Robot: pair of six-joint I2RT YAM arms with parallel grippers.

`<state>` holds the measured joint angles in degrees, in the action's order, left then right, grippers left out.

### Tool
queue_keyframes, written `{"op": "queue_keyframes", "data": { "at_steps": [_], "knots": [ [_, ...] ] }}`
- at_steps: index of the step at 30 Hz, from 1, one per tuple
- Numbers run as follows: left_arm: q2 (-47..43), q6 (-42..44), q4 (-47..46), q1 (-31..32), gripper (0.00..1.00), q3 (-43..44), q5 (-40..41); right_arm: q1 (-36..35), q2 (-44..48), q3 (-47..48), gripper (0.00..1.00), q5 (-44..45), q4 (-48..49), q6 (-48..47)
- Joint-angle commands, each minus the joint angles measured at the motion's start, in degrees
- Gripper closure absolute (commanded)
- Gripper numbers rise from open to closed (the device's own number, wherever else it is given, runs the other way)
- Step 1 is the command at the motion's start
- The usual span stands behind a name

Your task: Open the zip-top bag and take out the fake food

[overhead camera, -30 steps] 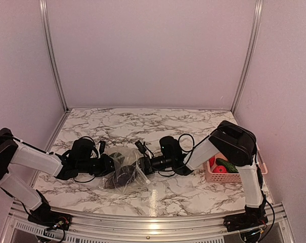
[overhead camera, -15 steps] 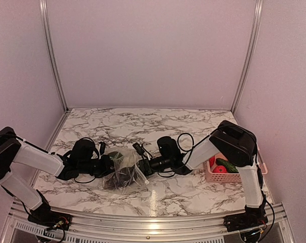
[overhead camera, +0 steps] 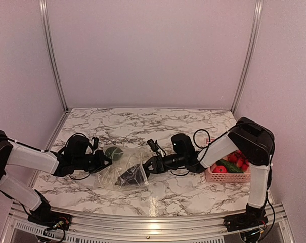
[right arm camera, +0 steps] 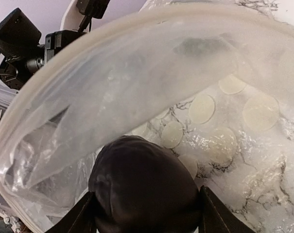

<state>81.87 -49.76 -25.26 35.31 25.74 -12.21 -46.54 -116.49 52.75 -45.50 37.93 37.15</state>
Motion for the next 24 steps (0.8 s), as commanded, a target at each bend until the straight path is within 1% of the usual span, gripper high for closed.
{"op": "queue_keyframes", "data": {
  "at_steps": [1, 9, 17, 24],
  "knots": [
    [-2.7, 2.7, 4.3, -1.3, 1.00, 0.9, 1.5, 2.3, 4.0, -2.9, 0.79, 2.1, -0.5, -1.0],
    [-5.3, 4.6, 6.7, -2.8, 1.00, 0.4, 2.7, 5.5, 11.4, -7.4, 0.81, 6.5, -6.1, -3.5],
    [-4.2, 5.2, 6.7, -3.3, 1.00, 1.2, 2.7, 7.4, 20.0, -9.9, 0.82, 12.1, -16.3, -8.1],
    [-2.9, 5.4, 6.1, -3.5, 1.00, 1.9, 1.9, 13.1, 28.2, -13.0, 0.82, 13.0, -22.4, -10.2]
  ]
}}
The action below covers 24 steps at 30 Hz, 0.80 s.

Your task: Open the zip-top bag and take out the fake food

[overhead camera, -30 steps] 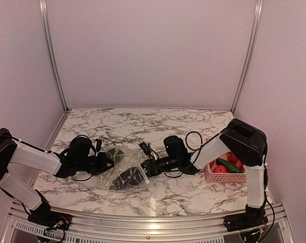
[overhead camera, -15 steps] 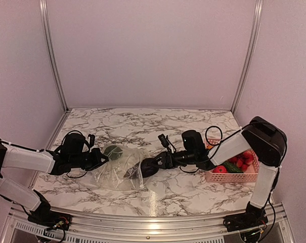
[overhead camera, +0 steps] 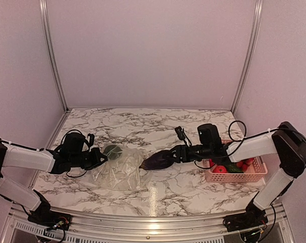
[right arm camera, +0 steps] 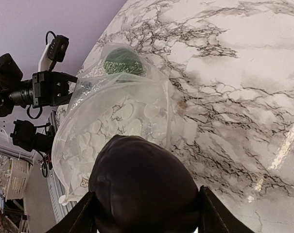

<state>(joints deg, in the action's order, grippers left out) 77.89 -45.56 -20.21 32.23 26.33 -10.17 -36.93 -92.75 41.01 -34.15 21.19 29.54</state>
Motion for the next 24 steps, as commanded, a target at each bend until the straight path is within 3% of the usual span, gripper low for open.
{"op": "queue_keyframes", "data": {
  "at_steps": [1, 11, 17, 24],
  "knots": [
    [1.2, 1.3, 1.0, -0.5, 1.00, 1.4, -0.2, 4.4, 6.1, -1.8, 0.82, 1.6, -6.7, -2.9],
    [4.1, 0.9, -1.6, -0.7, 1.00, 1.8, -2.2, 19.2, 28.2, -3.4, 0.80, 5.5, -22.7, -6.4],
    [5.4, 0.9, -2.3, -0.8, 1.00, 2.2, -3.1, 30.9, 32.8, -2.2, 0.79, 3.5, -32.5, -10.1],
    [5.7, 0.9, -2.6, -0.9, 1.00, 2.3, -3.4, 43.7, 37.6, -3.1, 0.78, 1.6, -37.3, -11.3]
  ]
}}
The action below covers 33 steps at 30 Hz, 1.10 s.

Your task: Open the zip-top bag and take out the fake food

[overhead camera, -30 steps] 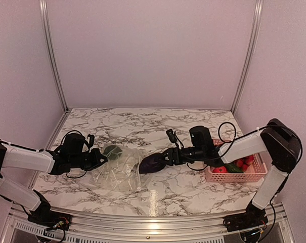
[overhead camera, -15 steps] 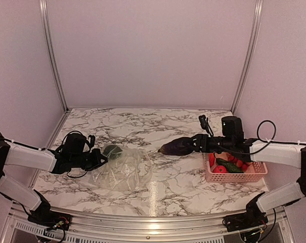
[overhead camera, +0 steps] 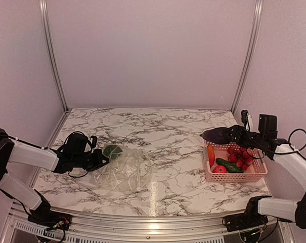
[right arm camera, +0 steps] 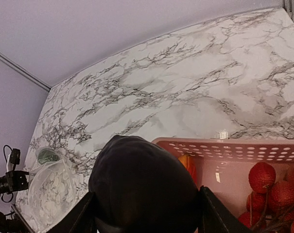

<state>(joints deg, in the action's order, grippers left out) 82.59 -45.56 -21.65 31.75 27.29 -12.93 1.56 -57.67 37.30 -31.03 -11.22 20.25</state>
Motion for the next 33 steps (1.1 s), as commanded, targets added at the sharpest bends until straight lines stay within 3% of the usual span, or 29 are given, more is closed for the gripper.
{"op": "queue_keyframes", "data": {
  "at_steps": [1, 5, 19, 21, 24, 27, 30, 33],
  "knots": [
    [1.1, 0.9, -1.1, -0.4, 1.00, 1.4, -0.7, 6.5, 2.9, 0.6, 0.78, -1.4, -5.7, -2.4],
    [1.1, 1.0, -1.1, -0.4, 1.00, 1.5, -0.7, 10.0, 3.8, 0.0, 0.78, -0.5, -8.3, -3.9],
    [1.8, 0.9, -1.4, -0.6, 1.00, 1.7, -1.0, 10.2, 3.6, -1.2, 0.70, 2.4, -10.7, -3.9],
    [1.9, 0.9, -1.4, -0.6, 1.00, 1.7, -1.0, 10.2, 4.0, -1.4, 0.66, 3.4, -11.0, -3.5],
    [2.1, 0.7, -1.7, -0.6, 1.00, 1.8, -1.2, 10.2, 4.0, -1.3, 0.47, 5.1, -11.4, -2.9],
    [2.2, 0.8, -1.6, -0.6, 1.00, 1.8, -1.4, 10.2, 3.6, -1.4, 0.41, 4.8, -10.8, -2.9],
    [2.1, 1.0, -1.6, -0.7, 1.00, 1.9, -1.7, 10.2, 3.5, -1.2, 0.25, 3.9, -10.2, -3.4],
    [2.0, 1.2, -1.8, -0.7, 1.00, 1.9, -2.0, 10.1, 3.1, -0.7, 0.19, 1.5, -9.3, -4.1]
  ]
}}
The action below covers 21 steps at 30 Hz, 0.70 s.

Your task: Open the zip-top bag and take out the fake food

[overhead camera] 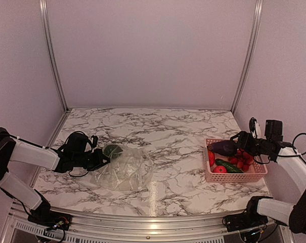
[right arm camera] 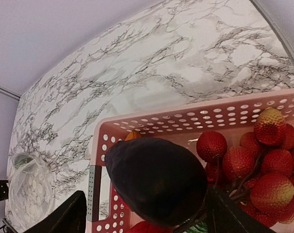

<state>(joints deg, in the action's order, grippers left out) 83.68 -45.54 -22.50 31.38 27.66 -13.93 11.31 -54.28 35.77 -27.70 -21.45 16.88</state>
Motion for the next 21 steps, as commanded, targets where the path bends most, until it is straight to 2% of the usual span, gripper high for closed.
{"op": "queue_keyframes", "data": {
  "at_steps": [1, 5, 9, 12, 17, 21],
  "knots": [
    [0.9, 1.2, -0.9, -0.3, 1.00, 1.5, -1.1, 0.4, -0.6, 1.3, 0.17, -2.3, 0.9, -1.0],
    [0.6, 1.3, -1.1, -0.3, 1.00, 1.5, -1.4, -0.7, -1.3, 2.8, 0.17, -3.9, 1.6, -1.3],
    [0.0, 1.6, -1.2, -0.3, 1.00, 1.4, -1.6, -5.6, -1.6, 4.8, 0.20, -3.6, 3.3, -0.6],
    [-0.5, 1.9, -1.4, -0.3, 1.00, 1.3, -1.9, -10.6, -3.2, 5.6, 0.23, -5.1, 6.6, 1.7],
    [-1.1, 2.7, -1.2, -0.2, 1.00, 1.5, -2.4, -22.9, -8.3, 6.2, 0.30, -4.3, 13.9, 5.3],
    [-2.8, 3.8, -0.7, -0.1, 1.00, 1.1, -2.1, -32.3, -13.9, 6.9, 0.42, -2.9, 19.1, 7.8]
  ]
}}
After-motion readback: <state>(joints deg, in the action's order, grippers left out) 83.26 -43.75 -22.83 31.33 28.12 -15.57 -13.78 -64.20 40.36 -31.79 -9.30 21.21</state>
